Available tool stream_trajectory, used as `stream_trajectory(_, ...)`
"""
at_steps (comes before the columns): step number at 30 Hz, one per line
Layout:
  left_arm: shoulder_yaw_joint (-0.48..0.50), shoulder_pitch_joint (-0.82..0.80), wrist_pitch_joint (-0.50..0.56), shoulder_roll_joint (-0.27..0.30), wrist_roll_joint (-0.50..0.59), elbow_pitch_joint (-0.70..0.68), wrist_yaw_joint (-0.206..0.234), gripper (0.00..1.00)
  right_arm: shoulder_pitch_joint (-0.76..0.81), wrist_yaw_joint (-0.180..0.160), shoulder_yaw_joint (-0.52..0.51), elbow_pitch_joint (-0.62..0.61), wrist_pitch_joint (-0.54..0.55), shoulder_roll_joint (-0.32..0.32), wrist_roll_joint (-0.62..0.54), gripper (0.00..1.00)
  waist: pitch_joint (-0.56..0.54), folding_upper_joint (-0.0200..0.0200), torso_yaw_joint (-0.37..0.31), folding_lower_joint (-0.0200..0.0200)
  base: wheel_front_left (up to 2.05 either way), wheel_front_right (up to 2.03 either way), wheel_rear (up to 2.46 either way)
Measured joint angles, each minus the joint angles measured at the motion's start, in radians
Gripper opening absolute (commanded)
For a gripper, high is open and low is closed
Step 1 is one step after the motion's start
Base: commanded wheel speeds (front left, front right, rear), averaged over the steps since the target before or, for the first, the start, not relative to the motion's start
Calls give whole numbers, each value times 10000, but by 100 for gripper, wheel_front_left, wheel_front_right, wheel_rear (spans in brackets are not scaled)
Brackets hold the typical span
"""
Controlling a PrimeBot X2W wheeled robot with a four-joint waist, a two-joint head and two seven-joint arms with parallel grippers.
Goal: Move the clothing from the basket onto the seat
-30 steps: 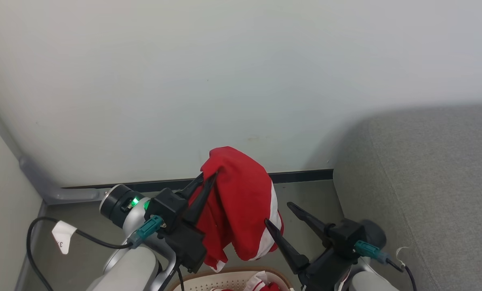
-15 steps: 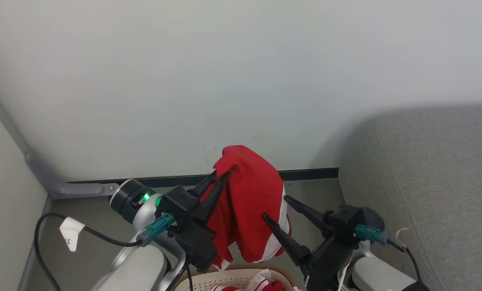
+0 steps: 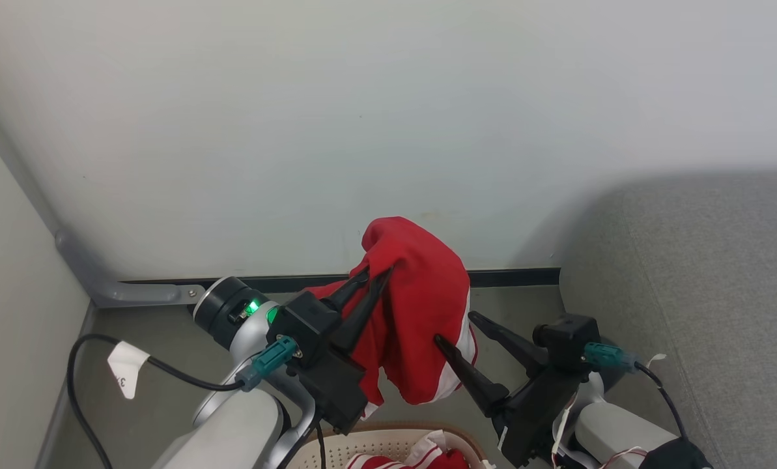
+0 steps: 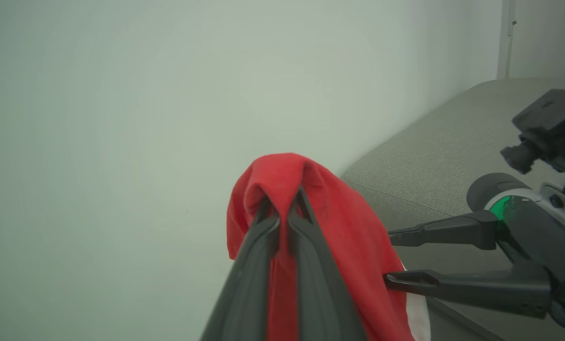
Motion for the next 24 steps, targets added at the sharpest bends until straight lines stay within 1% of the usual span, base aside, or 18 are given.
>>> stream_trajectory(4, -36, -5, 92, -8, 0, -100, 0, 0, -236, 0, 428, 105, 0, 58, 644, 100, 35, 0, 36, 0, 0, 0, 0)
stream_trajectory(12, -92, -58, 211, -71, 0, -261, 0, 0, -1123, 0, 1611, 174, 199, 268, 1484, 100, 116, 0, 130, 0, 0, 0, 0)
stream_trajectory(13, -104, -77, 219, -86, 0, -276, 0, 0, -1218, 0, 1726, 201, 232, 282, 1563, 75, 124, 0, 146, 0, 0, 0, 0)
stream_trajectory(14, -105, -93, 221, -90, 0, -291, 0, 0, -1297, 0, 1820, 213, 234, 297, 1678, 47, 132, 0, 162, 0, 0, 0, 0)
stream_trajectory(15, -109, -122, 224, -92, 0, -297, 0, 0, -1374, 0, 1914, 217, 236, 305, 1764, 47, 141, 0, 178, 0, 0, 0, 0)
stream_trajectory(16, -105, -162, 253, -90, 0, -301, 0, 0, -1429, 0, 1958, 217, 234, 316, 1825, 38, 148, 0, 192, 0, 0, 0, 0)
stream_trajectory(18, -86, -191, 253, -81, 0, -314, 2, 0, -1500, 0, 1994, 226, 230, 336, 1956, 10, 160, 0, 211, 0, 0, 0, 0)
stream_trajectory(19, -79, -190, 257, -73, -2, -314, 4, 0, -1542, 0, 2010, 226, 226, 334, 2017, 0, 164, 0, 215, 0, 0, 0, 0)
stream_trajectory(22, -8, -174, 282, -10, -71, -320, 19, 0, -1595, 0, 2048, 211, 205, 307, 2157, 0, 171, 0, 197, 0, 0, 0, 0)
stream_trajectory(24, 82, -157, 297, 105, -184, -326, 105, 0, -1594, 0, 2088, 178, 201, 261, 2274, 0, 178, 0, 139, 0, 0, 0, 0)
